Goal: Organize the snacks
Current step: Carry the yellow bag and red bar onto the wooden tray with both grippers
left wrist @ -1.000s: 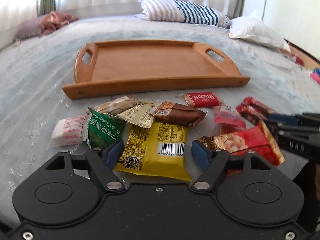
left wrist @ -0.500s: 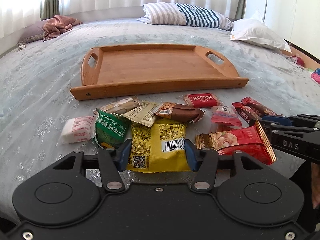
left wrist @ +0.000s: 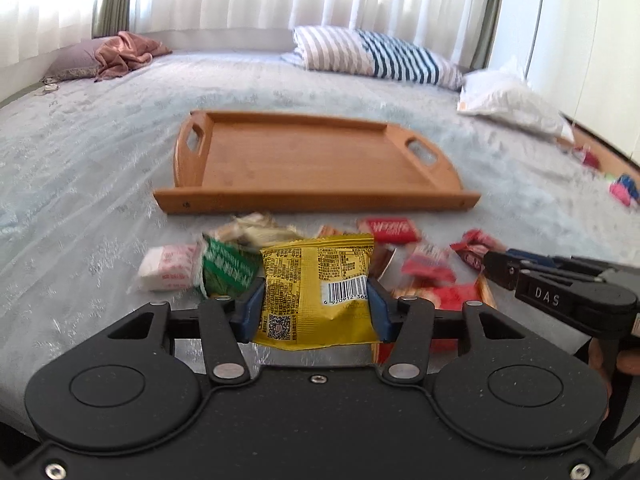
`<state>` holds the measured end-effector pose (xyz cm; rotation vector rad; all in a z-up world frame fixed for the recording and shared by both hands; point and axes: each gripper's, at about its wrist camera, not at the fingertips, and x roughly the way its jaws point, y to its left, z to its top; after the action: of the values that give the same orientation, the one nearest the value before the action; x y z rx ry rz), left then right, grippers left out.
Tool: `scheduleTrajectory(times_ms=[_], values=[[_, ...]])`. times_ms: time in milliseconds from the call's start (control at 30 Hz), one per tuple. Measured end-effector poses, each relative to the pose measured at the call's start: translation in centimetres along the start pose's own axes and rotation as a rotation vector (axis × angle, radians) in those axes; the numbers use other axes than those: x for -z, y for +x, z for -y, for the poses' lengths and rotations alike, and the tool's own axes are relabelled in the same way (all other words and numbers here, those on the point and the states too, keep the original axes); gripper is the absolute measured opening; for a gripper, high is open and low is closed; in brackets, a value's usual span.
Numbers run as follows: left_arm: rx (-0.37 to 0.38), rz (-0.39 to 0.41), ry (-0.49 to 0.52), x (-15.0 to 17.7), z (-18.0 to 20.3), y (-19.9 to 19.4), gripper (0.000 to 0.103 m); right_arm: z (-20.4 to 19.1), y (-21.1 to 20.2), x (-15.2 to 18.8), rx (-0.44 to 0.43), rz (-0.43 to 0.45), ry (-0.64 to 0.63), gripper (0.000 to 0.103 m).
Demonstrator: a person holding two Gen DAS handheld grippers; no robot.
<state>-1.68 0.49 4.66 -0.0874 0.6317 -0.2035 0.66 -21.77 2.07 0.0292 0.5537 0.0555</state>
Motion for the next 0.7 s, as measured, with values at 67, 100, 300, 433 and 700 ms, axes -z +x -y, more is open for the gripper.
scheduleTrajectory(times_ms=[67,100,300,433,700], values=[[-0.002,0.025,-0.001,-0.5,0.0,-0.6,0.050,0.1,-0.3,-0.4,0.001,0.016,0.003,0.026],[-0.001,0.035,-0.001,-0.8,0.1,-0.7,0.050,0.2,-0.5,-0.5,0.002,0.022,0.003,0.026],[0.018,0.053,-0.009,-1.6,0.2,-1.0,0.050,0.1,-1.0,-1.1,0.003,0.043,-0.001,0.026],[0.016,0.071,-0.006,-2.6,0.2,-0.6,0.050,0.2,-1.1,-1.9,0.002,0.060,0.008,0.026],[0.010,0.114,-0.005,-6.6,0.0,2.2,0.050,1.2,0.5,-5.2,-0.033,0.087,0.079,0.026]])
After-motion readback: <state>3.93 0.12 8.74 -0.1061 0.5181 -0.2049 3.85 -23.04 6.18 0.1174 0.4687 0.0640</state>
